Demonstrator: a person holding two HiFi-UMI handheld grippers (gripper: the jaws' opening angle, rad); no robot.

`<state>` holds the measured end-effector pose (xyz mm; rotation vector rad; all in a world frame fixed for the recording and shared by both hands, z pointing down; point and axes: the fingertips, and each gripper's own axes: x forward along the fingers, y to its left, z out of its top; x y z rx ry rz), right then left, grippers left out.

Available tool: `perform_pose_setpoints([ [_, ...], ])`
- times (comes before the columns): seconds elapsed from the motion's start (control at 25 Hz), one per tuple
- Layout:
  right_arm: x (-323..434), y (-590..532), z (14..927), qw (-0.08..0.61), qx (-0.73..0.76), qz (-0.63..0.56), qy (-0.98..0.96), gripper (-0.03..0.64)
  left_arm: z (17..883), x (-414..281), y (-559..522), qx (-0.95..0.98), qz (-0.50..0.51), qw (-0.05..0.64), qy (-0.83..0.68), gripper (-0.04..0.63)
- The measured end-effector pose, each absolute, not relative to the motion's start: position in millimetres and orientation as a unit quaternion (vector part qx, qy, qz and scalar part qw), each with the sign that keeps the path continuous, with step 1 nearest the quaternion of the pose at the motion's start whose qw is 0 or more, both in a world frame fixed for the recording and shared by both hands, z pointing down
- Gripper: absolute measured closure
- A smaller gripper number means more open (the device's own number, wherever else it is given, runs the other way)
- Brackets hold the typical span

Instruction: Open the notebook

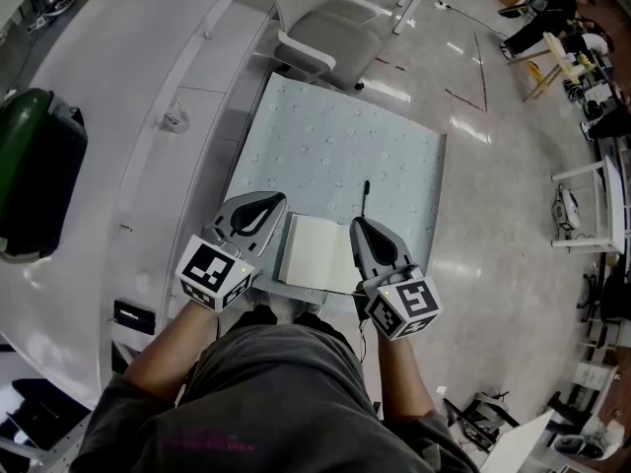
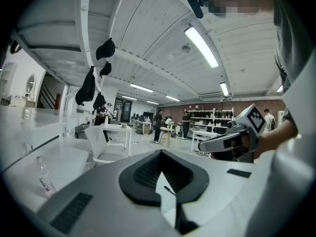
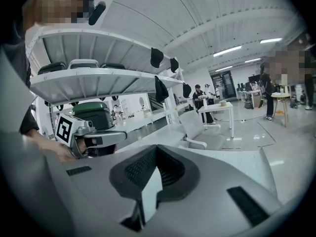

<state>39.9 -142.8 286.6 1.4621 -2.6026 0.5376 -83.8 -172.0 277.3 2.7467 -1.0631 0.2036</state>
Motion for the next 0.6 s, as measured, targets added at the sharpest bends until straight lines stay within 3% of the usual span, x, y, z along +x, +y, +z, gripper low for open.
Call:
perform_pose_setpoints([
  [0.6, 38.0, -144.1, 291.4, 0.063, 0.473, 0.174, -0.861, 0.614, 280.1, -81.2, -171.7, 0.927, 0.074, 0.098, -0.355, 0.595],
])
